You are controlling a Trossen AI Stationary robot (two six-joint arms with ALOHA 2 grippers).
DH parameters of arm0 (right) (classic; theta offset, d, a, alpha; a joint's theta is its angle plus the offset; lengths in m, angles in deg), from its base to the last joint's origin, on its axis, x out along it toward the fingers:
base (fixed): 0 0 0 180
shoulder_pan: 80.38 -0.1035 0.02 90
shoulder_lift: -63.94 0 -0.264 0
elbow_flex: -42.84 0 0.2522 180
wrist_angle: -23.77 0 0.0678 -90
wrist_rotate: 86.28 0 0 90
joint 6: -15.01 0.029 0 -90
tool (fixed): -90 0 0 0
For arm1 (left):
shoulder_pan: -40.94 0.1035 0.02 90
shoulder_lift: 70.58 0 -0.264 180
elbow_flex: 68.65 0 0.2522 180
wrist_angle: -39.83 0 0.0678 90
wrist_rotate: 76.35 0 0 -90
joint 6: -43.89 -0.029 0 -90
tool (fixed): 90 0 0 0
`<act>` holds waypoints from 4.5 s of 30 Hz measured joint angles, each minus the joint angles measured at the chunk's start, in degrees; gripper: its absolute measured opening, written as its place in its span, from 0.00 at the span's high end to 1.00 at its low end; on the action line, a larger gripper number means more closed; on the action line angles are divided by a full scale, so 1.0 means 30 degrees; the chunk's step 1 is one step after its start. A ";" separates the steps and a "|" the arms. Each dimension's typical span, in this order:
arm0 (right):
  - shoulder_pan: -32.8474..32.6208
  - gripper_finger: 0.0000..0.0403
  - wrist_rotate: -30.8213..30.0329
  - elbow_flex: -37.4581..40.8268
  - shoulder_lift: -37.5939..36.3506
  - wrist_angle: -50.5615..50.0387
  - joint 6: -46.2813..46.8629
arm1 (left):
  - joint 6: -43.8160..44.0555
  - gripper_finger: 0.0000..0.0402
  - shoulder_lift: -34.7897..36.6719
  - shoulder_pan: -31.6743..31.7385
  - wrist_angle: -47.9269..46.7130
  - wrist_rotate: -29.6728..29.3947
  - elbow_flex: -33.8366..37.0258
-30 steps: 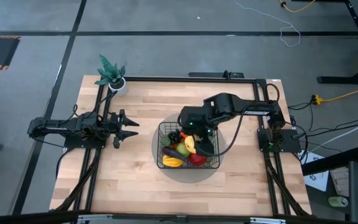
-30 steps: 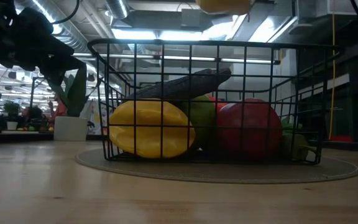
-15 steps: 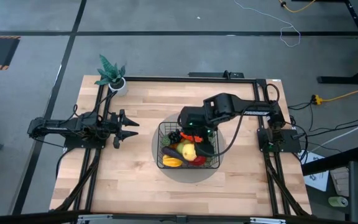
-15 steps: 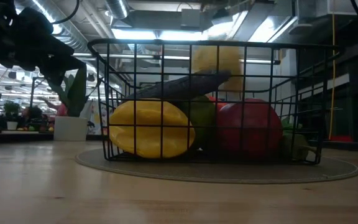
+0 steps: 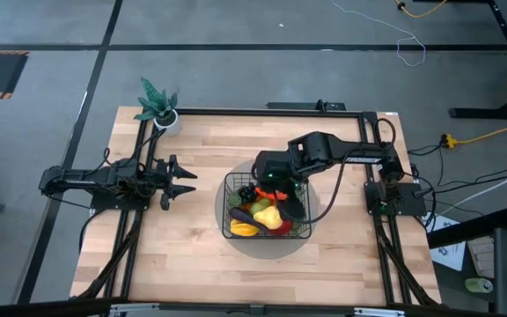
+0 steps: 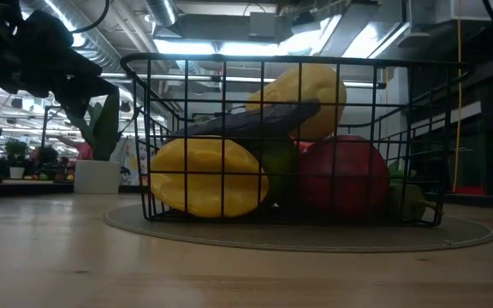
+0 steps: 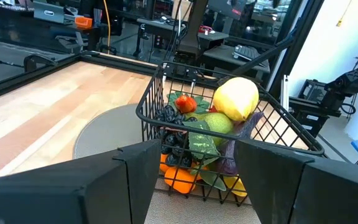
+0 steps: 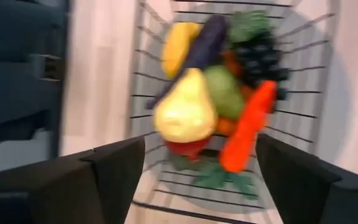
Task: Build produce basket
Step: Return to Home Position
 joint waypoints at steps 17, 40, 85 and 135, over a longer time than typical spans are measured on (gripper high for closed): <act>0.0015 0.28 -0.5737 0.0000 0.0000 0.1645 -0.1573 | 0.0000 0.51 0.0000 -0.0002 0.0003 0.0000 0.0007; 0.0015 0.28 -0.5744 0.2980 -0.1198 0.0399 0.2116 | 0.0000 0.52 0.0000 -0.0007 0.0007 0.0000 0.0007; -0.0299 0.28 -0.5110 2.7388 -1.7144 1.7727 0.7068 | 0.0000 0.51 0.0000 0.0000 0.0000 0.0000 0.0000; -0.0299 0.28 -0.3412 4.4486 -3.8053 3.1141 0.0419 | 0.0004 0.51 0.0000 -0.0004 0.0011 -0.0007 0.0004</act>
